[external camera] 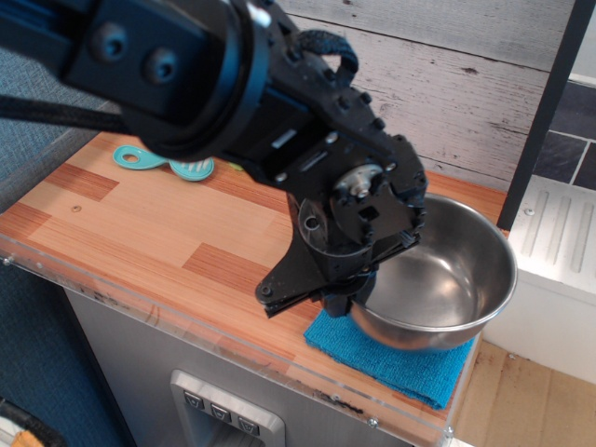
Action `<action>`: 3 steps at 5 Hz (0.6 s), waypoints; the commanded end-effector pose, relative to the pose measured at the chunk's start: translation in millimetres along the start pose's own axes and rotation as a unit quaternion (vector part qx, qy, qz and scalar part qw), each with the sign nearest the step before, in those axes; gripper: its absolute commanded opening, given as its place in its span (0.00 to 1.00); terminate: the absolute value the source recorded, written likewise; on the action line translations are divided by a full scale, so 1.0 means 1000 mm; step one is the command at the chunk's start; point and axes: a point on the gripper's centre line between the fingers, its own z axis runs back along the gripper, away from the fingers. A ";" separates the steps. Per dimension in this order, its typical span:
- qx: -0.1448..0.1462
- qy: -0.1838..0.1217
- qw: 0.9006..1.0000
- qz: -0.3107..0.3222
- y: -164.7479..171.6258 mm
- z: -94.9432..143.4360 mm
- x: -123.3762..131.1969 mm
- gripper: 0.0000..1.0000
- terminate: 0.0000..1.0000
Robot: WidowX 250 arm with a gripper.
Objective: Place the silver bowl on top of the blue towel
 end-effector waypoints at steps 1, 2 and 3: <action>-0.008 0.011 1.000 -0.007 -0.001 0.000 -0.002 0.00 0.00; -0.016 0.011 1.000 -0.009 -0.002 -0.001 -0.001 0.00 0.00; -0.012 0.006 1.000 -0.008 -0.004 0.001 0.000 0.00 0.00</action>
